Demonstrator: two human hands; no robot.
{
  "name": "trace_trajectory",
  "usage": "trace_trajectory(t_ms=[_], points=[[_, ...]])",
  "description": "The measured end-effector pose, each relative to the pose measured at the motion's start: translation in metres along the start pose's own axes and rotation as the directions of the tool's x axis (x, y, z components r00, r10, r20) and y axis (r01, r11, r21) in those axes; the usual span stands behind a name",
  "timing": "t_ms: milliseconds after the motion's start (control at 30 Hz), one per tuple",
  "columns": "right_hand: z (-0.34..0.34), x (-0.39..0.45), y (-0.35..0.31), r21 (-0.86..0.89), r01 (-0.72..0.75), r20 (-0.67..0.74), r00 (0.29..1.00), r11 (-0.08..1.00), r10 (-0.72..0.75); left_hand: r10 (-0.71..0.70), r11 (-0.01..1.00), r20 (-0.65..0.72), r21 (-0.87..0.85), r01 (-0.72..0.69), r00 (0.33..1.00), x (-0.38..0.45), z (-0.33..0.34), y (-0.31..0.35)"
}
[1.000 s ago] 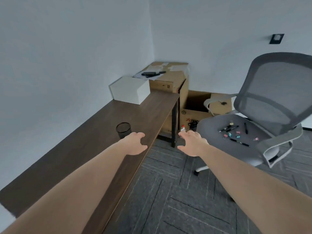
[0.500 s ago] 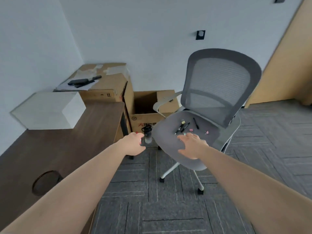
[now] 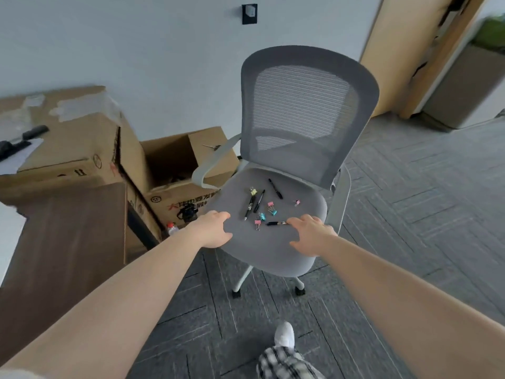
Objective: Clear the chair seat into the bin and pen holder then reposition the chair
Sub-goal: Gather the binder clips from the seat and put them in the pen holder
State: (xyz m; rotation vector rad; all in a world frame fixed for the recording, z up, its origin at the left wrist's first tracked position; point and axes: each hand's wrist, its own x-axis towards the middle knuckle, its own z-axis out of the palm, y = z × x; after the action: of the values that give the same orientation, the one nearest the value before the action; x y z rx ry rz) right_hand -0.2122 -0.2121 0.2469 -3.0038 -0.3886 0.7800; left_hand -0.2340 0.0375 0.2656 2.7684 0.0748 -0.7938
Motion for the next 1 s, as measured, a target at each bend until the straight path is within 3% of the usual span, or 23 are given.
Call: trace_trajectory(t_ms=[533, 733, 1000], points=[[0.007, 0.241, 0.051, 0.113, -0.022, 0.157, 0.988, 0.993, 0.004, -0.066, 0.997, 0.15, 0.042, 0.06, 0.987, 0.237, -0.015, 0.001], [0.034, 0.299, 0.071, 0.162, -0.104, 0.213, 0.975, 0.981, 0.068, 0.031, 0.999, 0.162, 0.016, -0.034, 0.986, 0.3, 0.027, 0.017], [0.084, 0.356, 0.092, 0.158, -0.274, 0.146, 0.957, 0.949, 0.252, 0.118, 0.991, 0.226, 0.034, -0.129, 0.967, 0.357, 0.112, 0.019]])
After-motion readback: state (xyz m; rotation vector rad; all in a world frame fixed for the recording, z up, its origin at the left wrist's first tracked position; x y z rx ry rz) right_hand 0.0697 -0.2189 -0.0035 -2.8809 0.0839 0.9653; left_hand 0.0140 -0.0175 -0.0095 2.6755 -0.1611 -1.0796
